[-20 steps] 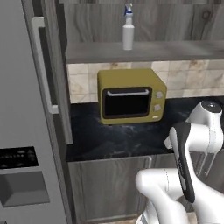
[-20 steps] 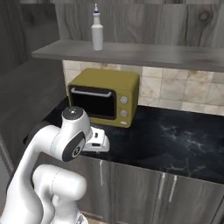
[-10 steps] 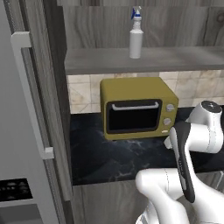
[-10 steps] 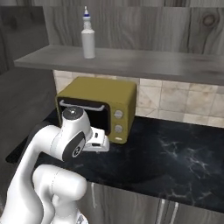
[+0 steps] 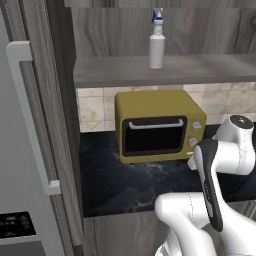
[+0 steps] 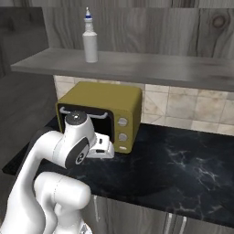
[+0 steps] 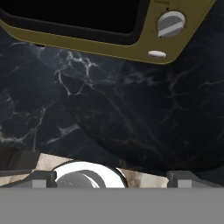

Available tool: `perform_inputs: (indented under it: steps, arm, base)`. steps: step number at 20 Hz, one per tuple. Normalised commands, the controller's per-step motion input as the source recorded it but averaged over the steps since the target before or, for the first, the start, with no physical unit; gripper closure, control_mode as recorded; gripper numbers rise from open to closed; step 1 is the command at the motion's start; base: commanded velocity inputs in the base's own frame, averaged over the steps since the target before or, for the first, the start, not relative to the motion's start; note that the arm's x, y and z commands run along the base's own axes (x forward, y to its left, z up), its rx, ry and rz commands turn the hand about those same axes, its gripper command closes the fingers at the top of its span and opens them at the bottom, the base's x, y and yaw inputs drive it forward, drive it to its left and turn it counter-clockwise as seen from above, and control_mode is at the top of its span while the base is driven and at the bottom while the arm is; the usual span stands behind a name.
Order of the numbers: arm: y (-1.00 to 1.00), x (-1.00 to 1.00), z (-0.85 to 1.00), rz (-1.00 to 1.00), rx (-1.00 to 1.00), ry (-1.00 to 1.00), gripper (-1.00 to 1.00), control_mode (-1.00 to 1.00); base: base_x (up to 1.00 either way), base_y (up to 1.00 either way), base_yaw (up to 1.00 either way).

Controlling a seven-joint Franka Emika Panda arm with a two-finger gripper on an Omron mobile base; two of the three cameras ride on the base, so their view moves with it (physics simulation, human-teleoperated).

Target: Move the cutting board and knife to the sink. Then move spray from the cabinet to the counter.

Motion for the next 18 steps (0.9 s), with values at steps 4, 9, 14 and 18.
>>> perform_inputs:
  steps: [4,9,14,18]
  arm:
    - [0.0,0.0,0.0,0.0,0.0,0.0,-1.0,1.0]
    - [0.0,0.0,0.0,0.0,0.0,0.0,-1.0,1.0]
    - [0.0,0.0,0.0,0.0,0.0,0.0,-1.0,1.0]
    - [0.0,0.0,0.0,0.0,0.0,0.0,-1.0,1.0]
  base:
    - [0.31,0.06,0.0]
    - [0.41,0.1,0.0]
    - [0.51,0.08,0.0]
    - [0.15,0.01,0.0]
